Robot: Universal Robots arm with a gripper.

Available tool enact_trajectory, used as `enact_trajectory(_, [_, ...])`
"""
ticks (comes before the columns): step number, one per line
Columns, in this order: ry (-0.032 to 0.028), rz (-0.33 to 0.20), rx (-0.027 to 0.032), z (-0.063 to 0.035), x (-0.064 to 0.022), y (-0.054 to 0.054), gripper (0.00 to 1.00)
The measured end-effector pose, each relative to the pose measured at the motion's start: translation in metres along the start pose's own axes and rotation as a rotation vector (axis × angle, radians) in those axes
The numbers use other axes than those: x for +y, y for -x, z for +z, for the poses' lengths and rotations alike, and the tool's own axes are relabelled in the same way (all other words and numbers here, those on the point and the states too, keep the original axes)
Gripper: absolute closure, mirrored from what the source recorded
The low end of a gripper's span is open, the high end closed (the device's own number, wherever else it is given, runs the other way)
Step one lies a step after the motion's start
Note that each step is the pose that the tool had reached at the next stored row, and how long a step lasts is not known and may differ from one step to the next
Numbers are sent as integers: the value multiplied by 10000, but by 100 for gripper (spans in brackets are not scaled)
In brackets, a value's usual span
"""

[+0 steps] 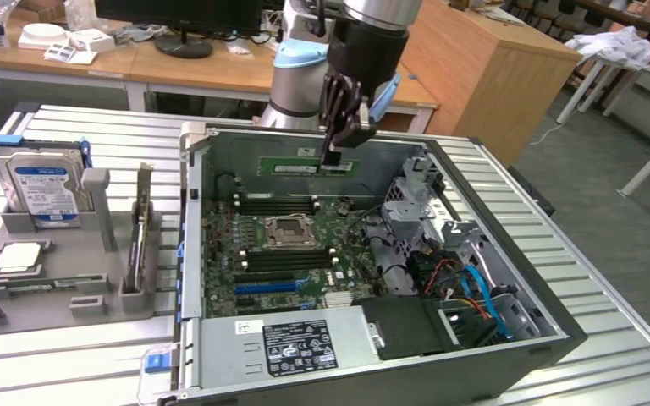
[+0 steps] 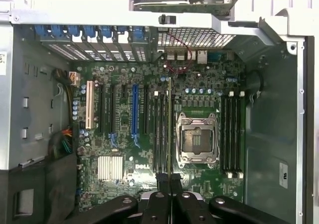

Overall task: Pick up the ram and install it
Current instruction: 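Pick up the ram and move it above insertion slot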

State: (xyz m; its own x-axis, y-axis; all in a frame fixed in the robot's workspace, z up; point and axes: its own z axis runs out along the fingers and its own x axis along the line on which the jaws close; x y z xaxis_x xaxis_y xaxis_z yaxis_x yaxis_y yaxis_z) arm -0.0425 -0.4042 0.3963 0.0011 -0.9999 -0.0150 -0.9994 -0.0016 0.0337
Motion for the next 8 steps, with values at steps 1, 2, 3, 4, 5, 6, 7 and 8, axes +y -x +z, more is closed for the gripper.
enact_trajectory(1, [0, 8, 0, 10, 0, 0, 88])
enact_trajectory(2, [0, 18, -1, 21, -1, -1, 88])
enact_trajectory(3, [0, 29, 0, 32, -1, -1, 88])
enact_trajectory(4, [0, 40, -1, 44, -2, -1, 88])
enact_trajectory(5, [-1, 50, -1, 57, -2, -2, 88])
enact_trajectory(6, [-1, 61, -3, 70, -2, -3, 88])
enact_trajectory(7, [-1, 72, -3, 84, -3, -3, 88])
enact_trajectory(8, [-1, 83, -4, 96, -3, -4, 88])
